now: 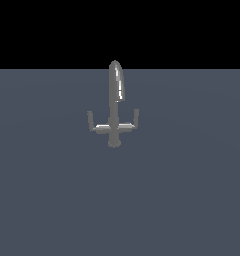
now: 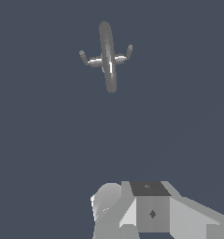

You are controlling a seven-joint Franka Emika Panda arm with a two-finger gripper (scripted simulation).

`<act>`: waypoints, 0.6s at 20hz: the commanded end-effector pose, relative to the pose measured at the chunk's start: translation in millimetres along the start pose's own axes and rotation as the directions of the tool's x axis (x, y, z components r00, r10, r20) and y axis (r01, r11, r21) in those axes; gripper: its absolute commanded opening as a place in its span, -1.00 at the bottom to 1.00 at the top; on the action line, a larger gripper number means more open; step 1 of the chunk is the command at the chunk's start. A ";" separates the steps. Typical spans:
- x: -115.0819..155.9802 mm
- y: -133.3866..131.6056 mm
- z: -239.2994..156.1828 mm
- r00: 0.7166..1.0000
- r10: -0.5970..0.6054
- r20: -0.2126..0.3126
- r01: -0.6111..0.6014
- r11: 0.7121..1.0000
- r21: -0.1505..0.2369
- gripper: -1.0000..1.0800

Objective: Turn on the faucet by rotating a designated handle.

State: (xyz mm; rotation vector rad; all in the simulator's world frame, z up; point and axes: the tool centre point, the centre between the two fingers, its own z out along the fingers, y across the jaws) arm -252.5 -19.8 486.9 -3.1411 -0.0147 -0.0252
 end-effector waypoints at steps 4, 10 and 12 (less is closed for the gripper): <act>-0.1 -0.2 0.4 1.000 0.002 0.001 -0.002 1.000 0.002 -1.00; 0.4 0.5 -4.1 1.000 -0.019 -0.007 0.019 1.000 -0.020 -1.00; 0.6 0.4 -7.5 0.999 -0.035 -0.012 0.034 0.999 -0.036 -1.00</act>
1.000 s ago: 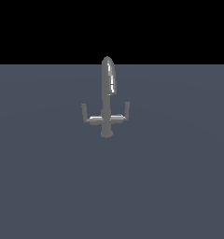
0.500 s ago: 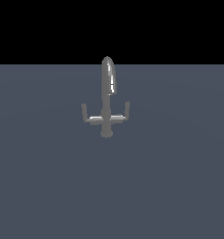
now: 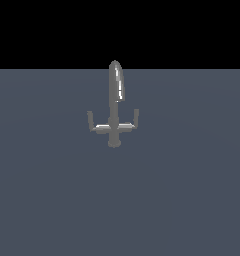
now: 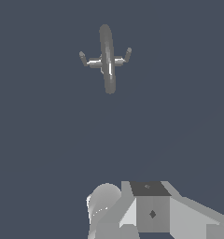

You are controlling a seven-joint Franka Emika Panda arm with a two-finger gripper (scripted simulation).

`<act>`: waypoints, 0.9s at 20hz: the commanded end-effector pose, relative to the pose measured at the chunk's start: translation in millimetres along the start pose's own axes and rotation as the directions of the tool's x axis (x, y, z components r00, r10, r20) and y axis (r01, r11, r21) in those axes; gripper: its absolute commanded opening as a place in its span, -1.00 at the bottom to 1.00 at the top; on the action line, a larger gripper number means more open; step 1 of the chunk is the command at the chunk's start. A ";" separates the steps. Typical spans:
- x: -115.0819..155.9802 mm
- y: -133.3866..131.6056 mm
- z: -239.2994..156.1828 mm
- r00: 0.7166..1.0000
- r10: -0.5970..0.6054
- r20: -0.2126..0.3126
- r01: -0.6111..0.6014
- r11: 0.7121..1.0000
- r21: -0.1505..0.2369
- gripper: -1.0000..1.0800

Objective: Turn on the faucet by rotating a designated handle.

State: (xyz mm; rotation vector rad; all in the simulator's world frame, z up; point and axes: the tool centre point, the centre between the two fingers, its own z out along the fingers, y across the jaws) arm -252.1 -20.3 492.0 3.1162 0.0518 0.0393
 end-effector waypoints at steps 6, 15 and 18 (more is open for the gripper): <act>1.5 -0.3 -17.2 0.996 -0.081 -0.021 0.079 0.993 -0.086 -1.00; 5.4 -6.8 -52.0 0.967 -0.254 0.001 0.245 0.929 -0.277 -1.00; 7.4 -11.4 -64.0 0.949 -0.314 0.033 0.306 0.887 -0.345 -1.00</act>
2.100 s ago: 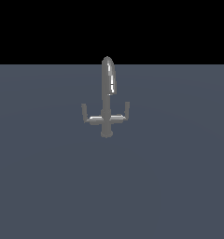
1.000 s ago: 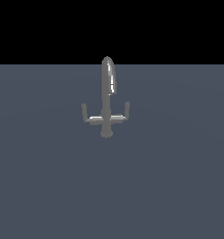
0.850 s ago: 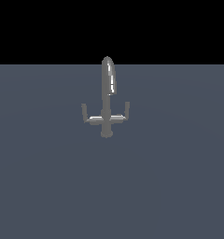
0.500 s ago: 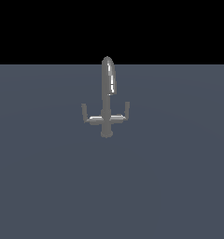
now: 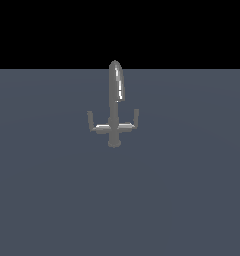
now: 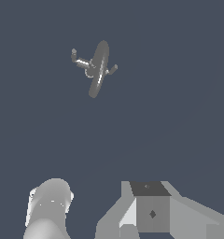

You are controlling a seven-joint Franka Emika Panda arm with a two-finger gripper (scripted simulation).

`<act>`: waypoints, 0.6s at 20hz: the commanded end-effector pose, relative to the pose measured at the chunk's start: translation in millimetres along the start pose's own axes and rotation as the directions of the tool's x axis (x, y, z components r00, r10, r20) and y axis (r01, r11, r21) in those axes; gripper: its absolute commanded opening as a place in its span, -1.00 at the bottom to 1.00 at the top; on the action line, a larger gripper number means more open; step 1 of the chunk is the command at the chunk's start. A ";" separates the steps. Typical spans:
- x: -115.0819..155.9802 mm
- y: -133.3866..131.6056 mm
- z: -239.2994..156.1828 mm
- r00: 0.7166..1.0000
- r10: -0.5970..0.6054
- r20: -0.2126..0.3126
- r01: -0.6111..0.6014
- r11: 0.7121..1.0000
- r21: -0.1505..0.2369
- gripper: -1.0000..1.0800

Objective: Turn on the faucet by rotating a designated handle.

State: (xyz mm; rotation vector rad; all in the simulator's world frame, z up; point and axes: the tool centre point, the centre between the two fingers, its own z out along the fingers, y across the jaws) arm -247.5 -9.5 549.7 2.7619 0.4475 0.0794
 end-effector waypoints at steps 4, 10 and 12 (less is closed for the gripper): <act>6.9 -1.5 -22.5 0.991 -0.127 0.041 0.131 0.983 -0.129 -1.00; 17.8 -7.5 -43.6 0.958 -0.254 0.132 0.280 0.929 -0.243 -1.00; 22.4 -10.3 -49.8 0.941 -0.292 0.171 0.330 0.903 -0.273 -1.00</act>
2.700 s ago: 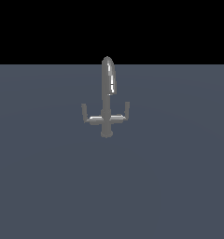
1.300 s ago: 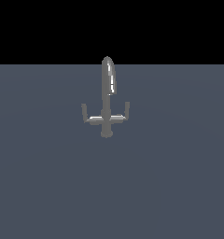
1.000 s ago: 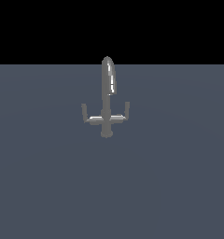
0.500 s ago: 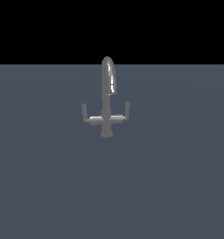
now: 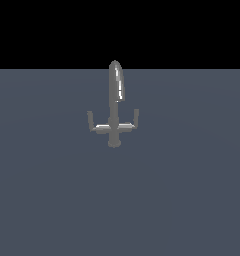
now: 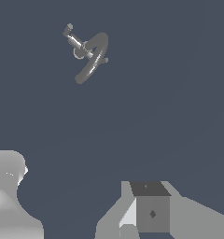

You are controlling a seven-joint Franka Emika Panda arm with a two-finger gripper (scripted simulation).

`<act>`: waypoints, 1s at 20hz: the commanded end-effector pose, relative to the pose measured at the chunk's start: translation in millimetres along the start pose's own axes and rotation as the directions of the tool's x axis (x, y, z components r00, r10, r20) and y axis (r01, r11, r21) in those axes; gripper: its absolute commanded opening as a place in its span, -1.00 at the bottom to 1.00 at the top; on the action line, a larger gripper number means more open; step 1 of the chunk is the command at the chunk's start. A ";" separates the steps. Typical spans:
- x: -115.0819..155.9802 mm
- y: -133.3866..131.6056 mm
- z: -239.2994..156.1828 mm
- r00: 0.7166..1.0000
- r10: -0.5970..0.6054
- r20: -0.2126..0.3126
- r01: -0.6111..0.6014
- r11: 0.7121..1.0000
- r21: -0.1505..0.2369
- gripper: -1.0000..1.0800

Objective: Turn on the faucet by rotating a designated handle.

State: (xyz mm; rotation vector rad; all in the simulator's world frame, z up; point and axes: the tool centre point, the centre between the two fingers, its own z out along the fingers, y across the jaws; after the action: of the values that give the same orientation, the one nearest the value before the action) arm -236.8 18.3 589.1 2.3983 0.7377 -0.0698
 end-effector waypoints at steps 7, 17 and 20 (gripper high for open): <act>22.5 -1.2 -26.8 0.967 -0.208 0.150 0.228 0.964 -0.133 -1.00; 62.5 -8.6 -45.9 0.824 -0.419 0.381 0.506 0.846 -0.165 -1.00; 77.0 -11.7 -48.3 0.758 -0.473 0.450 0.584 0.799 -0.145 -1.00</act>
State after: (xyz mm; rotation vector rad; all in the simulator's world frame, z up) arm -189.3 86.3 605.9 1.7998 1.1056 -0.5810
